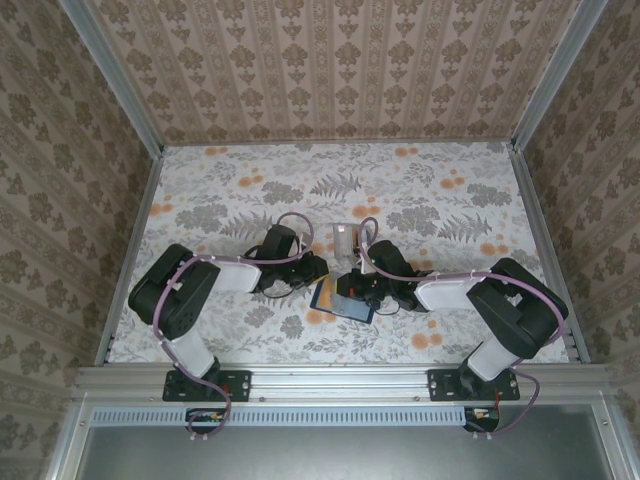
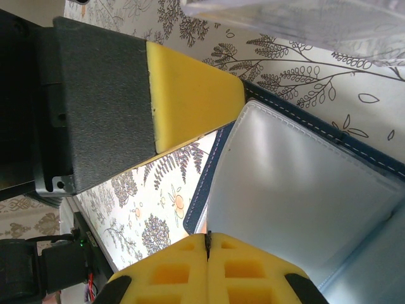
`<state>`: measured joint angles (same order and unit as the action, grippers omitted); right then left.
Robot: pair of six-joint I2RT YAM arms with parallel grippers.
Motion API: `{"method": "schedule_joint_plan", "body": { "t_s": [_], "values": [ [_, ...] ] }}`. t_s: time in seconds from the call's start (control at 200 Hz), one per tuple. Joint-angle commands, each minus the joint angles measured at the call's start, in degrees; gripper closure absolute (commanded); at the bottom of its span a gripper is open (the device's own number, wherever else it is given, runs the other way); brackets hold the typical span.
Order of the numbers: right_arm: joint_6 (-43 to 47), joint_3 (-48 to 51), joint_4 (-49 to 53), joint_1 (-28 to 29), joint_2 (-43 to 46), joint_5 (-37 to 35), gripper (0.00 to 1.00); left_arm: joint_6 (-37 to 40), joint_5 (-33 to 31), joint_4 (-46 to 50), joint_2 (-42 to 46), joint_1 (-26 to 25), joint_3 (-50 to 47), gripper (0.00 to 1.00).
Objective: Put the credit cards into the card holder
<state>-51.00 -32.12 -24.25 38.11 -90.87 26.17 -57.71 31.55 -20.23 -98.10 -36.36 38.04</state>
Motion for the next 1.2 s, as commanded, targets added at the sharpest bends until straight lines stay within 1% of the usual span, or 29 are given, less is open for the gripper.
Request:
{"method": "schedule_joint_plan", "body": {
  "t_s": [0.0, 0.135, 0.36, 0.785, 0.845, 0.975, 1.05, 1.195],
  "values": [
    [-0.1, 0.5, -1.9, -0.3, -0.8, 1.1, 1.00, -0.8, 1.1, -1.6, -0.7, -0.5, 0.6, 0.84],
    [0.0, 0.6, -1.8, -0.3, -0.7, 1.1, 1.00, -1.0, 1.3, -1.7, -0.9, -0.5, 0.5, 0.85],
    [-0.1, 0.5, -2.1, -0.4, -0.9, 1.2, 1.00, -1.3, 2.4, -2.6, -0.8, -0.8, 0.7, 0.83],
    [-0.1, 0.4, -2.1, -0.3, -1.0, 1.0, 1.00, -1.7, 3.2, -1.9, -1.0, -1.2, 0.1, 0.84],
    [-0.1, 0.4, -2.0, -0.4, -0.9, 0.9, 1.00, -1.7, 3.3, -1.9, -0.8, -1.3, 0.0, 0.85],
    [-0.1, 0.3, -1.6, -0.4, -0.7, 0.5, 1.00, -1.4, 3.1, -1.9, -0.4, -1.2, -0.1, 0.93],
    [-0.2, 0.4, -1.0, -0.3, -0.3, 0.3, 1.00, -1.4, 3.3, -2.4, -0.6, -1.1, -0.2, 1.00],
    [0.1, 0.7, 1.4, -0.3, 1.3, -0.6, 0.96, -1.3, 3.6, -4.1, -0.7, -0.9, -0.7, 1.00]
  ]
}}
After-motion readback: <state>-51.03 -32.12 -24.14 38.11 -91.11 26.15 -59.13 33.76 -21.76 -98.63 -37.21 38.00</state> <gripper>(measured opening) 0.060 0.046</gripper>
